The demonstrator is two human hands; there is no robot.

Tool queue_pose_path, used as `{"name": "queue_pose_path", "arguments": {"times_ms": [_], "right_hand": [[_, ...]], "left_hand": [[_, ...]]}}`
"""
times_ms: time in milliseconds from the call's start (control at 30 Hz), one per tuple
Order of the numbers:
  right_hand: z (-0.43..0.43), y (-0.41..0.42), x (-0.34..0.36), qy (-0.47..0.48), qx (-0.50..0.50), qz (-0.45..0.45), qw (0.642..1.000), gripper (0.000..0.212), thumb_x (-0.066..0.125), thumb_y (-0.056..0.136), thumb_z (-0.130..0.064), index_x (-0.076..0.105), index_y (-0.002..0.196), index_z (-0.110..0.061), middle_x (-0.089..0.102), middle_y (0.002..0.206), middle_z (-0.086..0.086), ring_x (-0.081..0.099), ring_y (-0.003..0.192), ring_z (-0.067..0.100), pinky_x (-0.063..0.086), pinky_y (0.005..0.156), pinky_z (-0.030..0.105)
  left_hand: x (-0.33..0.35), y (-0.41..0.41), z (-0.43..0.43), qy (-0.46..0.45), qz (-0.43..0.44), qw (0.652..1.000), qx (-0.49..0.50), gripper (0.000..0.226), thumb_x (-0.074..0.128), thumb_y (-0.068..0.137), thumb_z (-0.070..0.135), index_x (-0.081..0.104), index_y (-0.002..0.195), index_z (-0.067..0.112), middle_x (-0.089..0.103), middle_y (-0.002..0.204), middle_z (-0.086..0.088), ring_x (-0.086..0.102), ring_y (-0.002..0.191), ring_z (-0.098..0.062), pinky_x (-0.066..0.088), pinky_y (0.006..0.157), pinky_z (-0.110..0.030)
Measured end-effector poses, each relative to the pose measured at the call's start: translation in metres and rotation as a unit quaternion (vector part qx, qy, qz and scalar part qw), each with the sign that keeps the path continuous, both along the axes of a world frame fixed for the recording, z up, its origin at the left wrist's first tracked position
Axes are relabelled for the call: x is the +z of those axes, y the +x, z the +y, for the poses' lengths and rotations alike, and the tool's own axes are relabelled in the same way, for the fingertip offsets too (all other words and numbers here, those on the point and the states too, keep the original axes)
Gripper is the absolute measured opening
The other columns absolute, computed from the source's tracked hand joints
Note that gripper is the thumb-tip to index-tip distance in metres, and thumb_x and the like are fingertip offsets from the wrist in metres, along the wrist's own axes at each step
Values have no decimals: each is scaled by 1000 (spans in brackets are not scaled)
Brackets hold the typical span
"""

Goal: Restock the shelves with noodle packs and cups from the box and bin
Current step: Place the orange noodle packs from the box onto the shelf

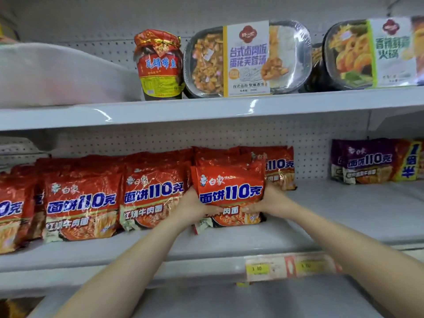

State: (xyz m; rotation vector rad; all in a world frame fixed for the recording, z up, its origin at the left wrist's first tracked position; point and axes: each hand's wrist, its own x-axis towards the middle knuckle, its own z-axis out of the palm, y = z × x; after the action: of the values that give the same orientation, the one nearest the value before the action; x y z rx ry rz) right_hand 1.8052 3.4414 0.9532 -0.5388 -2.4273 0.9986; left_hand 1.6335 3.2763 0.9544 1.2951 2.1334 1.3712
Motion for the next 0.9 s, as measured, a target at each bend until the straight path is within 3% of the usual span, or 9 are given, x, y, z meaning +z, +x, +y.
{"name": "queue_pose_path", "arguments": {"times_ms": [100,200,400,500,567,667,733,900], "right_hand": [[18,-13,0,8,-9,-1,1000,67,89,66,-36,45,114,-49,63,114,-23,59,103,-8,51,94,24],[35,-26,4,23,7,2,1000,68,88,68,-33,41,112,-53,58,113,-27,55,101,-15,46,93,14],[63,-54,9,47,40,-6,998,71,88,68,-33,38,115,-52,53,117,-27,53,113,-4,44,105,31],[73,-58,-3,39,31,0,999,76,88,64,-44,35,115,-58,53,119,-28,53,110,-6,45,104,30],[75,-60,-16,28,14,32,999,81,88,60,-52,35,121,-57,54,121,-28,53,109,-10,47,102,28],[76,-62,-23,41,3,53,998,81,87,64,-48,36,127,-47,57,125,-22,54,109,-10,48,94,20],[79,-62,-25,42,10,53,998,79,86,67,-45,36,128,-46,56,126,-20,54,111,-6,44,89,13],[85,-64,-28,39,19,43,998,94,82,58,-64,38,137,-36,58,127,-18,57,114,1,49,99,31]], "left_hand": [[-10,-9,24,22,-8,999,35,89,92,64,23,41,136,25,63,125,8,60,119,-16,47,106,-41],[-13,-18,44,45,4,997,60,100,92,64,20,31,144,22,59,130,7,56,122,-14,43,108,-36],[-15,-27,74,114,-21,989,90,120,90,58,15,14,150,25,51,137,7,49,129,-12,38,114,-44],[-22,-16,78,140,20,983,119,133,84,66,16,-16,150,42,29,151,8,32,138,-8,28,118,-36],[-27,-13,77,148,82,978,122,137,80,70,17,-32,141,50,10,159,10,18,147,-13,20,120,-35],[-25,-15,74,131,196,964,122,130,77,76,21,-31,142,46,-13,160,13,-1,151,-14,7,113,-29],[-24,-15,70,113,229,959,120,125,76,78,25,-28,144,46,-20,161,10,-6,151,-15,9,109,-28],[-26,-22,66,99,219,966,95,126,81,75,27,-17,152,41,-20,161,10,-1,151,-16,13,110,-26]]}}
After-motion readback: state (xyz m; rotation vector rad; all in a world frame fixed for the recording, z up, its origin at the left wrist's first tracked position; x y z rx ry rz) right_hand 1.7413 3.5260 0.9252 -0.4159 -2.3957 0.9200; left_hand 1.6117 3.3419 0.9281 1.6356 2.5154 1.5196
